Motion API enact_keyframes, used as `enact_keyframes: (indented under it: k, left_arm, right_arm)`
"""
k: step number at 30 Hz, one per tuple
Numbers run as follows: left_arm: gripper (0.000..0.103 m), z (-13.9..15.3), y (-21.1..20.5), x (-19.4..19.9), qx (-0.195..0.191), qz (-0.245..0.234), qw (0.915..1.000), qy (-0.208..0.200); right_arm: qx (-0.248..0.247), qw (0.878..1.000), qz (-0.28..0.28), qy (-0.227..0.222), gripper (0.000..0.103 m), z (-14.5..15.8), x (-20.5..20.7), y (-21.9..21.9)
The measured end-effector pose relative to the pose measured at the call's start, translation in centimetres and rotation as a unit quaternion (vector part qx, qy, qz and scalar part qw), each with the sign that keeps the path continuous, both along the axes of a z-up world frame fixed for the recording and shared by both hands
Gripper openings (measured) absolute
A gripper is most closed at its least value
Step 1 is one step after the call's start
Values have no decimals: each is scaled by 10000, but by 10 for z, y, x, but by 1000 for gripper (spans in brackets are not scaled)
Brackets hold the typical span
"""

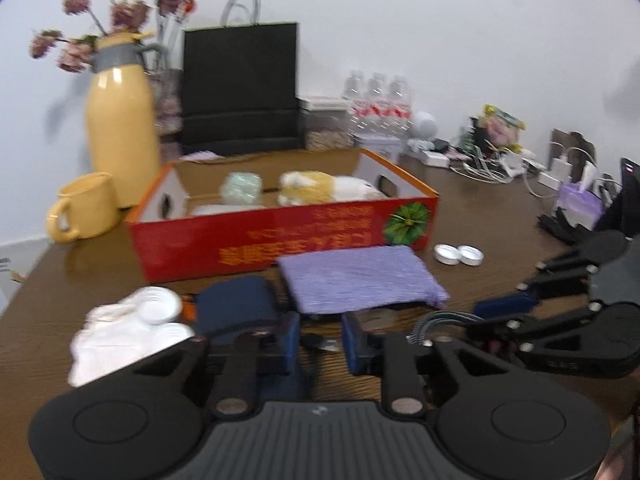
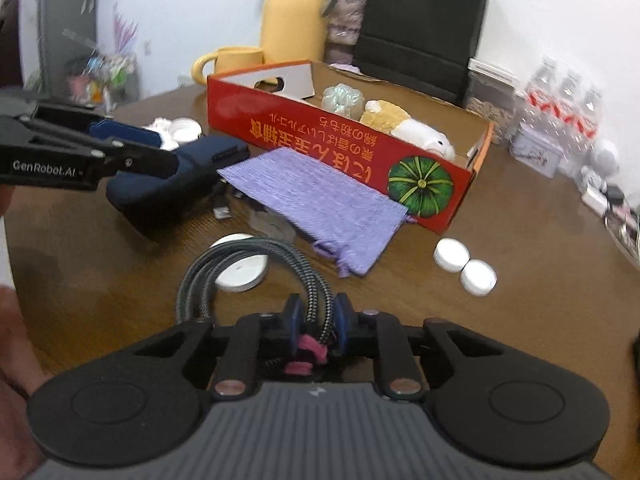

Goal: Organize objects
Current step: 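Grasp the round white puck with the left tool while the right tool lifts the cable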

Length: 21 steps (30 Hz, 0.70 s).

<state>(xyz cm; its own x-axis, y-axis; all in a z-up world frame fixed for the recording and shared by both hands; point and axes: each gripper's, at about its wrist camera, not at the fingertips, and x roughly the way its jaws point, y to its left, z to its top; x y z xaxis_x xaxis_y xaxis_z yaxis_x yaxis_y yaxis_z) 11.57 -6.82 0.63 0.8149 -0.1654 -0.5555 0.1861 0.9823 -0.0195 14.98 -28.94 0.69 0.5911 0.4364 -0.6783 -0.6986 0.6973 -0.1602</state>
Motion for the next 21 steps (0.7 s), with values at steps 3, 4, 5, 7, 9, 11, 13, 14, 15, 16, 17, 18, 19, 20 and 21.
enact_keyframes:
  k: [3,4,5,7,9,11,13,14,15,16,17,18,19,20,21]
  left_arm:
    - [13,-7,-16,8,-8,-247,9995,178]
    - [13,-9,-21,10,-8,-319,9992,235]
    - [13,-13,-25,12,8,-356,9989,291]
    - [12,-19,-32,14,50,-401,9984,396]
    - [8,-24,-36,15,131,-415,9979,481]
    - [7,-28,-36,17,142,-408,9975,554]
    - [4,-30,-34,18,123,-439,9974,560]
    - [3,-30,-34,18,106,-467,9972,568]
    - [3,-30,-35,17,155,-486,9972,545]
    - [3,-31,-37,16,268,-517,9971,494]
    - [4,-31,-41,14,382,-531,9968,465]
    - [3,-32,-44,13,489,-523,9965,421]
    - [3,-32,-48,11,604,-511,9962,373]
    - [3,-33,-50,10,666,-488,9960,337]
    - [3,-33,-51,9,668,-466,9962,317]
  right_arm:
    - [-168,9995,234,-122,14,-1,1,3]
    - [-183,9993,277,-148,14,-1,1,4]
    - [-177,9993,296,-168,14,-2,1,4]
    - [-111,9992,322,-200,14,-3,1,4]
    - [-67,9992,322,-234,15,-4,1,4]
    - [-21,9990,354,-265,15,-5,1,2]
    - [18,9991,342,-256,15,-6,2,1]
    - [39,9991,335,-266,15,-6,2,1]
    - [55,9990,326,-285,15,-7,2,1]
    - [65,9990,316,-306,15,-7,1,0]
    - [78,9990,304,-322,15,-8,1,0]
    - [95,9990,287,-326,15,-8,0,-1]
    - [103,9991,249,-324,14,-9,1,-3]
    - [84,9992,194,-338,14,-9,1,-4]
    - [60,9993,137,-355,14,-9,1,-6]
